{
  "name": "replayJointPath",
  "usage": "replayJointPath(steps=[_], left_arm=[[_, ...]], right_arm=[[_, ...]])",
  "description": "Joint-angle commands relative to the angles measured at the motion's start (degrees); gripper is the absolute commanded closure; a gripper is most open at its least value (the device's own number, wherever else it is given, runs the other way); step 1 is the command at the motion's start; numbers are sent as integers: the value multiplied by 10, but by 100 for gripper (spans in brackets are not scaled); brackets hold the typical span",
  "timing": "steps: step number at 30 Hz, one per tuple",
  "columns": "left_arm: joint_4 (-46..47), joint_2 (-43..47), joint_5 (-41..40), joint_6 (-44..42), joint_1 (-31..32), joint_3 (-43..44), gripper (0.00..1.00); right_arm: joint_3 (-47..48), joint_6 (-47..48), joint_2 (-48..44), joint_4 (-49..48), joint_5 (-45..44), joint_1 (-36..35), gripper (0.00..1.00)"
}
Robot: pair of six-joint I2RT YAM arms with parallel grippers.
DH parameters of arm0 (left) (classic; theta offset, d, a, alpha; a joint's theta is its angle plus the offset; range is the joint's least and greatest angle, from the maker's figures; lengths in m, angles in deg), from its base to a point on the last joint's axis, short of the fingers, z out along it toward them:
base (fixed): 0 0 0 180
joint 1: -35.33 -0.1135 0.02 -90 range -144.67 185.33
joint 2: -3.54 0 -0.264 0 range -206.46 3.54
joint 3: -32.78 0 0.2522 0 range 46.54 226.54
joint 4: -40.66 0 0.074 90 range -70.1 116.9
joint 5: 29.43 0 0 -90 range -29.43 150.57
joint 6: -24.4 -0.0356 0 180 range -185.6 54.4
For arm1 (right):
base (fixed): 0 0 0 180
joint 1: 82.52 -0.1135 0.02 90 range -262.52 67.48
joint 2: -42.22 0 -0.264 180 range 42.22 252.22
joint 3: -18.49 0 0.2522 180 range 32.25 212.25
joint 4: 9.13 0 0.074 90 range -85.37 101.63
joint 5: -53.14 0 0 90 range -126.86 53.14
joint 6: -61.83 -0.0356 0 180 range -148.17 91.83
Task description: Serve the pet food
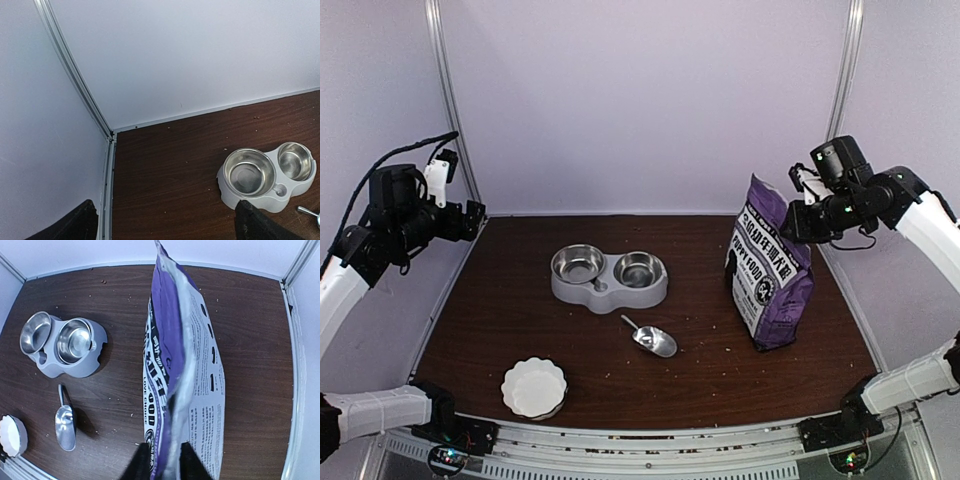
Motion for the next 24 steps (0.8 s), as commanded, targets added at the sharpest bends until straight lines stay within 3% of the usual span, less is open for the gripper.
replayJointPath(steps=[1,3,10,19,24], left_arm=[[18,-2,5,8,1,1,2],[17,-1,4,9,1,2,2],[16,4,3,11,1,2,2],[16,11,7,12,1,2,2],[16,14,9,13,1,2,2]], right_arm=[[16,6,-17,28,2,0,92],[20,-3,-20,16,43,0,100],[67,-99,-23,-57,218,0,100],[85,-235,-42,-123,226,0,100],[29,-282,-39,-179,257,0,100]])
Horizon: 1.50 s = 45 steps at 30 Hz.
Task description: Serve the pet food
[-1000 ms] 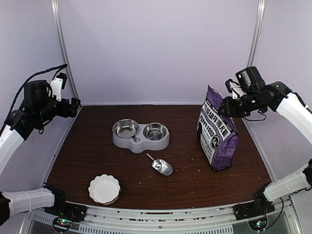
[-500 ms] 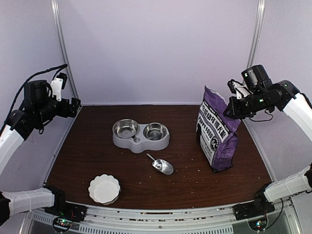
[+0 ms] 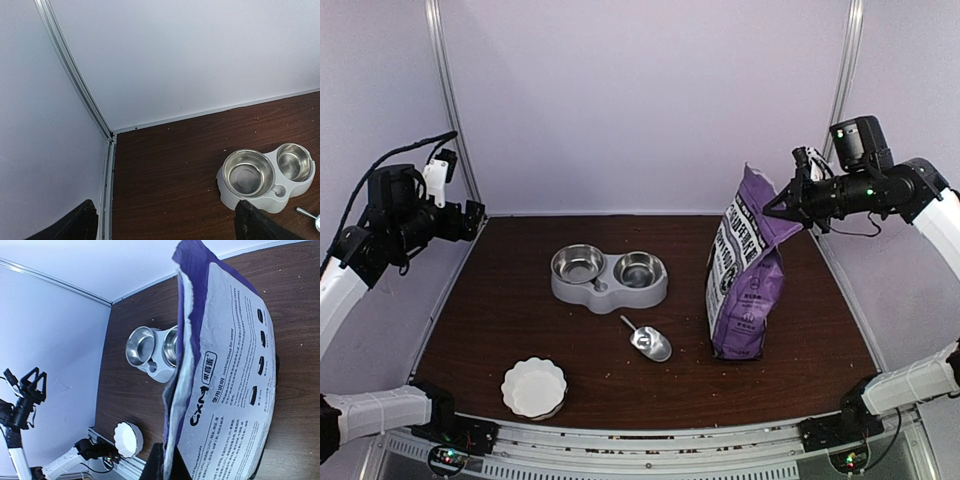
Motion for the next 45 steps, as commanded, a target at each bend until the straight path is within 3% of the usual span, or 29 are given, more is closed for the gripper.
replayJointPath(steps=[1,6,14,23,28,32,38,41,45], left_arm=[[16,11,8,6,1,2,2],[16,12,5,7,1,1,2],[17,4,3,12,1,1,2],[14,-18,-21,44,1,2,2],[39,-14,-21,54,-2,-3,2],[33,-26,17,67,-2,28,2],[71,-54,133,97,-3,74,2],[87,-67,151,97,-4,73,2],[63,-68,103,77,-4,47,2]], right_arm=[[-40,-62,-22,-149,37,-1,100],[-104,-79,-19,-203,42,-8,100],[-155,-47,1,-204,15,-15,100],[-120,64,-2,-148,-52,-15,70],[-97,132,-23,-119,-103,-11,37],[-69,171,-38,-91,-149,-3,25],[-17,199,-28,-59,-180,-1,27],[12,204,-5,-39,-153,-1,37],[42,211,32,-6,-150,-6,55]])
